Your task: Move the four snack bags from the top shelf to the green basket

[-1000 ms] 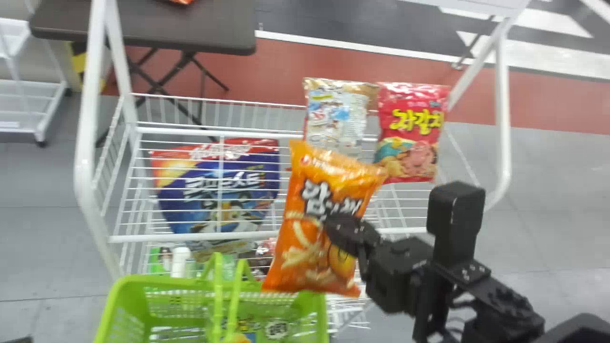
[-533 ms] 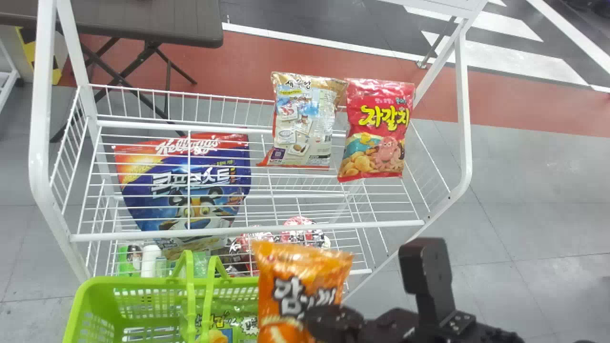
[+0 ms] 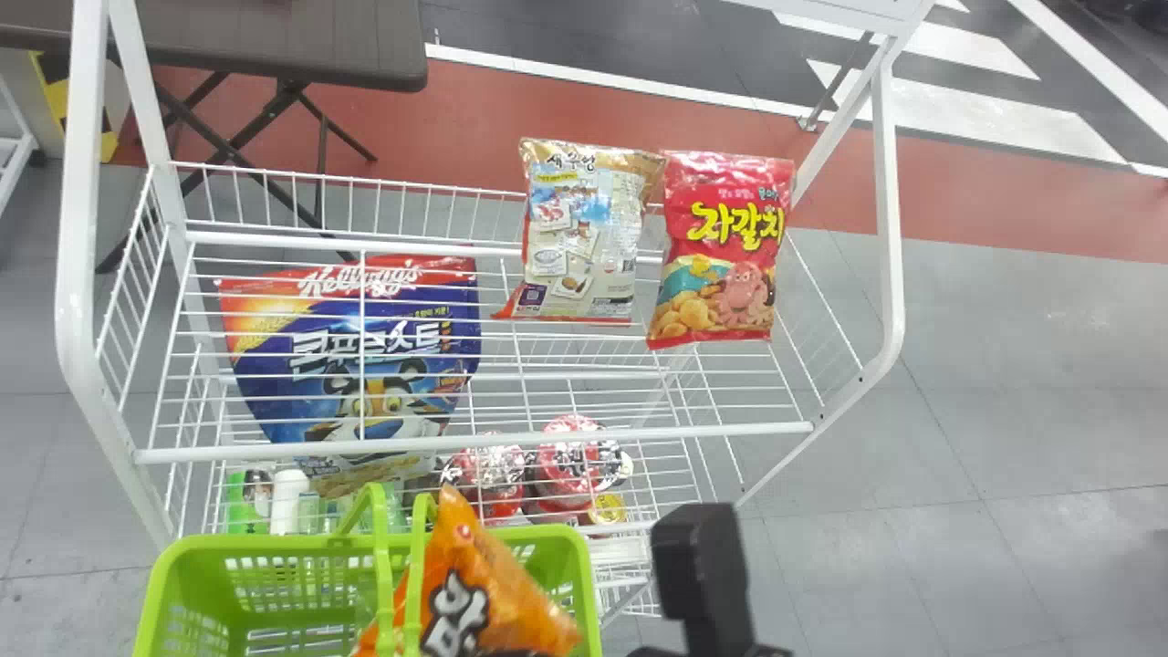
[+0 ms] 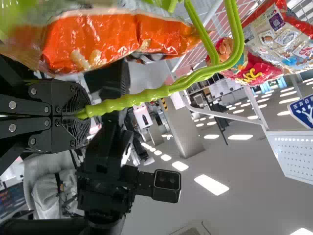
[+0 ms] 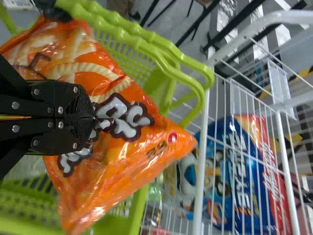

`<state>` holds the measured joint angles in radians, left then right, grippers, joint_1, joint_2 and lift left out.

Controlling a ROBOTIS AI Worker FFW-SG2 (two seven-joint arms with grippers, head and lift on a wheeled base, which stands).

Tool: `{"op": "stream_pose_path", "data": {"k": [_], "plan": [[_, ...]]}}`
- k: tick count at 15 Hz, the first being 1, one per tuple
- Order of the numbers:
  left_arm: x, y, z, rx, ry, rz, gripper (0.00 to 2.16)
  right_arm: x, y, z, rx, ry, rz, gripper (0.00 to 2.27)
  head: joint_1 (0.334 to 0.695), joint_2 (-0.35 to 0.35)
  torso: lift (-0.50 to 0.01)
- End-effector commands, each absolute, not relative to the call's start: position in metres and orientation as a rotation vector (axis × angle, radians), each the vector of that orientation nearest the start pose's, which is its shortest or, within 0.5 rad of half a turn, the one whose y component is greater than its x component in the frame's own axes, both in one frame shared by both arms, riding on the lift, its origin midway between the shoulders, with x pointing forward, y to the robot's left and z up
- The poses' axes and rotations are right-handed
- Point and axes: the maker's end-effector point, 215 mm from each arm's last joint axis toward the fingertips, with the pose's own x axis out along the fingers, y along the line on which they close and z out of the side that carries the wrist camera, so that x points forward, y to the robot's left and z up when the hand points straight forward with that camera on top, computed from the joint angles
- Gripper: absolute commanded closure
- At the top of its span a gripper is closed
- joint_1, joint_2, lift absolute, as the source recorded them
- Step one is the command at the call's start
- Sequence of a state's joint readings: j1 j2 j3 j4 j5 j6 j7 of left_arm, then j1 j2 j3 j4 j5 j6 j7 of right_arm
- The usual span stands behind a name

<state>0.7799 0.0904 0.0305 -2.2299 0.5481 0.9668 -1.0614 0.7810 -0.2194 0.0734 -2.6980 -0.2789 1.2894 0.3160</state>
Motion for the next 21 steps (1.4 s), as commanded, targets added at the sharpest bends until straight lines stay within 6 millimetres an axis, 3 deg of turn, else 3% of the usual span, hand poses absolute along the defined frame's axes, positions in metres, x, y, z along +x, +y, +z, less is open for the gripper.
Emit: {"op": "stream_pose_path", "data": {"k": [1, 2, 4, 5, 9, 13, 15, 16, 17, 18, 21], "plan": [[0.160, 0.010, -0.384, -0.969, 0.757, -1.159, 1.22, 0.178, -0.062, -0.435, 0.147, 1.026, 0.690, 2.24, 0.695, -0.307, 0.000], [0.160, 0.010, -0.384, -0.969, 0.757, -1.159, 1.22, 0.171, -0.059, -0.442, 0.133, 1.046, 0.698, 2.24, 0.695, -0.251, 0.000], [0.160, 0.009, -0.383, -0.968, 0.756, -1.161, 1.22, 0.164, -0.055, -0.448, 0.127, 1.061, 0.715, 2.24, 0.695, -0.217, 0.000], [0.159, 0.007, -0.381, -0.968, 0.755, -1.165, 1.22, 0.170, -0.052, -0.448, 0.126, 1.037, 0.716, 2.24, 0.695, -0.209, 0.000], [0.156, 0.000, -0.380, -0.945, 0.763, -1.177, 1.22, 0.227, -0.045, -0.449, 0.106, 0.848, 0.679, 2.24, 0.695, -0.182, 0.000], [0.154, -0.001, -0.380, -0.938, 0.770, -1.180, 1.22, 0.232, -0.031, -0.475, 0.089, 0.860, 0.703, 2.24, 0.695, -0.150, 0.000], [0.155, 0.000, -0.382, -0.930, 0.772, -1.174, 1.22, 0.230, -0.031, -0.481, 0.079, 0.875, 0.705, 2.00, 0.695, -0.116, 0.000], [0.155, 0.000, -0.382, -0.930, 0.774, -1.174, 1.22, 0.229, -0.034, -0.484, 0.073, 0.888, 0.700, 1.77, 0.695, -0.110, 0.000], [0.157, 0.000, -0.382, -0.927, 0.772, -1.174, 1.22, 0.227, -0.036, -0.483, 0.074, 0.890, 0.704, 0.74, 0.695, -0.108, 0.000], [0.158, 0.000, -0.383, -0.922, 0.772, -1.171, 1.22, 0.226, -0.039, -0.481, 0.076, 0.891, 0.704, 0.00, 0.695, -0.110, 0.000], [0.159, 0.000, -0.385, -0.917, 0.777, -1.165, 1.22, 0.222, -0.054, -0.471, 0.085, 0.917, 0.700, 0.03, 0.695, -0.137, 0.000]]}}
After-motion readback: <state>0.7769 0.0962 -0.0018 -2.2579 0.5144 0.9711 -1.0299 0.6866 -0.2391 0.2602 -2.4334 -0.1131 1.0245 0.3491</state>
